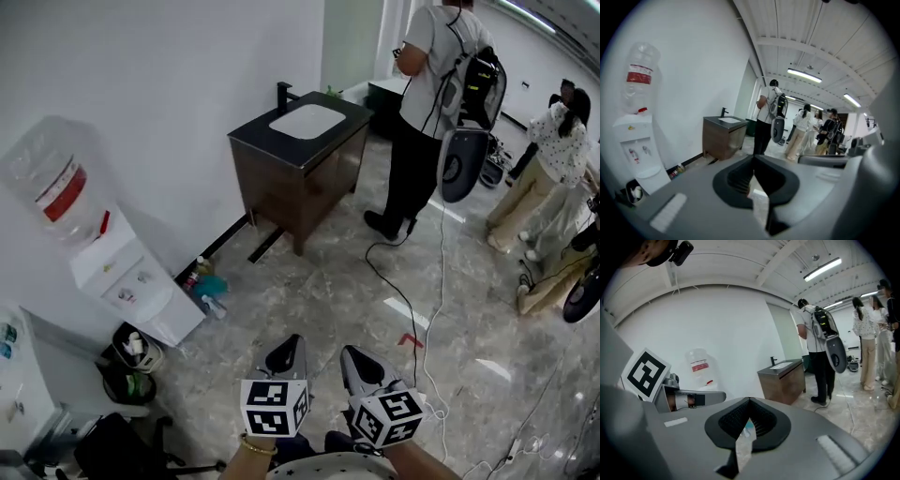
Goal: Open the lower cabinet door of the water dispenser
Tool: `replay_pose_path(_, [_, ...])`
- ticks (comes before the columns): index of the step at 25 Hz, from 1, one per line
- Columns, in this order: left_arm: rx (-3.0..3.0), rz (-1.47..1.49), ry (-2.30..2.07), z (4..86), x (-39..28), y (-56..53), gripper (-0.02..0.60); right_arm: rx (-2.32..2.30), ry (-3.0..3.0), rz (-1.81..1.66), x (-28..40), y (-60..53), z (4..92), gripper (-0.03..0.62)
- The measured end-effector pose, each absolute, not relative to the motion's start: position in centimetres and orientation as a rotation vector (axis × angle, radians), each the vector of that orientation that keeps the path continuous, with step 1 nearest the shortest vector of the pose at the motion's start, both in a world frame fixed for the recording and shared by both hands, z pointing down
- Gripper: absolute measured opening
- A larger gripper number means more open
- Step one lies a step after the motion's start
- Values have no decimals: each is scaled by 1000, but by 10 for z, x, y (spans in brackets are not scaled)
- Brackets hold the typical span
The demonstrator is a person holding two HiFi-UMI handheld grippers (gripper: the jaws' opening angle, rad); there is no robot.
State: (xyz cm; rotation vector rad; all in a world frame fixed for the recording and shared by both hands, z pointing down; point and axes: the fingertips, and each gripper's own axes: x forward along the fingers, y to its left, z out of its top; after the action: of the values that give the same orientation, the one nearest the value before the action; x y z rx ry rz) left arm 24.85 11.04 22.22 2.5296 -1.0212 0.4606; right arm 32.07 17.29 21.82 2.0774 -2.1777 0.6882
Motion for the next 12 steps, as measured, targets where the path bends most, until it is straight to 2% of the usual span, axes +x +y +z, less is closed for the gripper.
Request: replay_pose_path(12, [2181, 408, -1465, 249, 10, -32, 8, 1581, -2431, 675, 113, -11, 237, -2])
